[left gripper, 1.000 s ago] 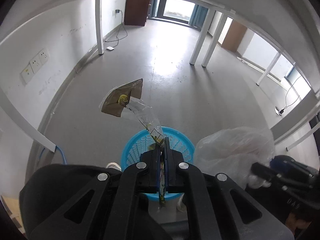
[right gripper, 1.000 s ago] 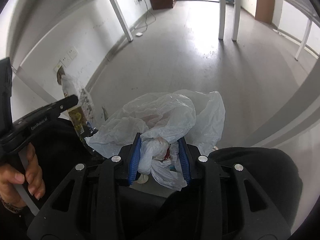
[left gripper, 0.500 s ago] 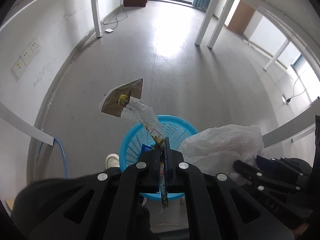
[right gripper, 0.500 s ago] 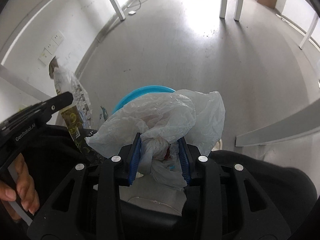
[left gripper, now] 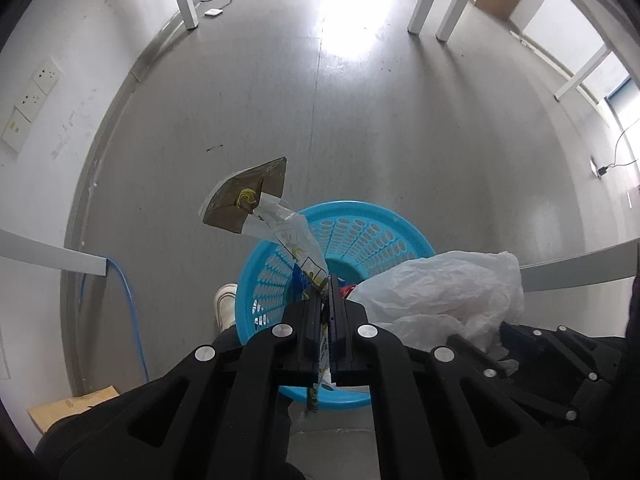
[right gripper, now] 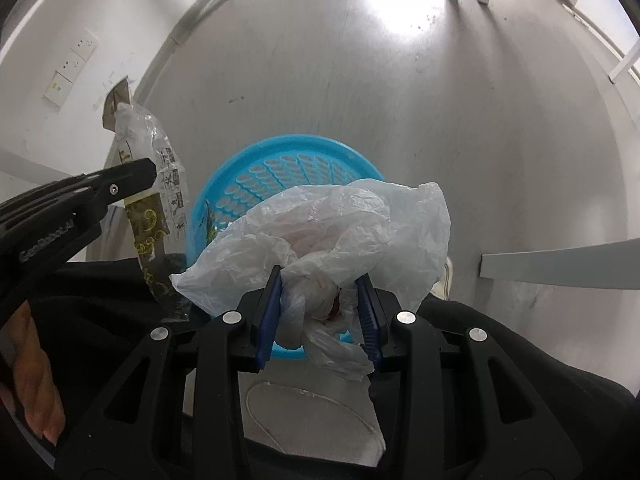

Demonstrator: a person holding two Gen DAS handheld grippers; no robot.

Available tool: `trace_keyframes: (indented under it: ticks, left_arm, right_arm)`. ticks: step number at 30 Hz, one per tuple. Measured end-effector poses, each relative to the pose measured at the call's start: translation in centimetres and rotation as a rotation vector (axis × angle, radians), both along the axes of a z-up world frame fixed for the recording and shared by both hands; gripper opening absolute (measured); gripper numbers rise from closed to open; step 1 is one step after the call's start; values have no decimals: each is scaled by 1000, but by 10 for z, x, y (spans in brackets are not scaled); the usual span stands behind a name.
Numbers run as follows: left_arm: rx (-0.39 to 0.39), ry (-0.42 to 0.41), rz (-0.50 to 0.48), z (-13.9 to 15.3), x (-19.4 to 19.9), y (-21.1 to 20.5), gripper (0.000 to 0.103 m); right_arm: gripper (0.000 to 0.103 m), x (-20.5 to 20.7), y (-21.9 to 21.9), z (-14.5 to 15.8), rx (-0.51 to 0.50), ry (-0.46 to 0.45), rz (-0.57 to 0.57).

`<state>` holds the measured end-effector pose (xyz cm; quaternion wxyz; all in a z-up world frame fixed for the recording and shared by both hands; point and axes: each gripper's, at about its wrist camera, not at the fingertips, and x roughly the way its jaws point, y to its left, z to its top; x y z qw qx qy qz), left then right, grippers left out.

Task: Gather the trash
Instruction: 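Open both tools to drop the wrapper and plastic bag into the wastebasket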

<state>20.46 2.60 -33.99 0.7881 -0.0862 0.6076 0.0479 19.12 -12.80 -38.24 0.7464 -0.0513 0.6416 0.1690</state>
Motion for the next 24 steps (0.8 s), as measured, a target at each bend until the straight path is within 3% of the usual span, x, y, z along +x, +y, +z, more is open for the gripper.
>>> trace_keyframes:
  ticks: [7, 15, 17, 18, 19, 24]
  left_arm:
    - [-27, 28, 7, -8, 11, 6, 2]
    - [-46, 31, 4, -12, 13, 7, 3]
    - [-53, 26, 4, -11, 15, 7, 21]
    - [-49, 15, 5, -8, 14, 8, 39]
    - [-43, 0, 12, -6, 14, 8, 45]
    - [-35, -14, 33, -4, 14, 12, 44]
  right_arm:
    - [34, 14, -1, -29, -8, 72, -35]
    - [38, 16, 2, -38, -22, 95, -47]
    - [42, 17, -1, -38, -20, 101, -51]
    - [46, 17, -1, -39, -20, 104, -54]
    - [48, 17, -2, -38, -13, 108, -55]
    - [62, 15, 0, -38, -1, 114, -46]
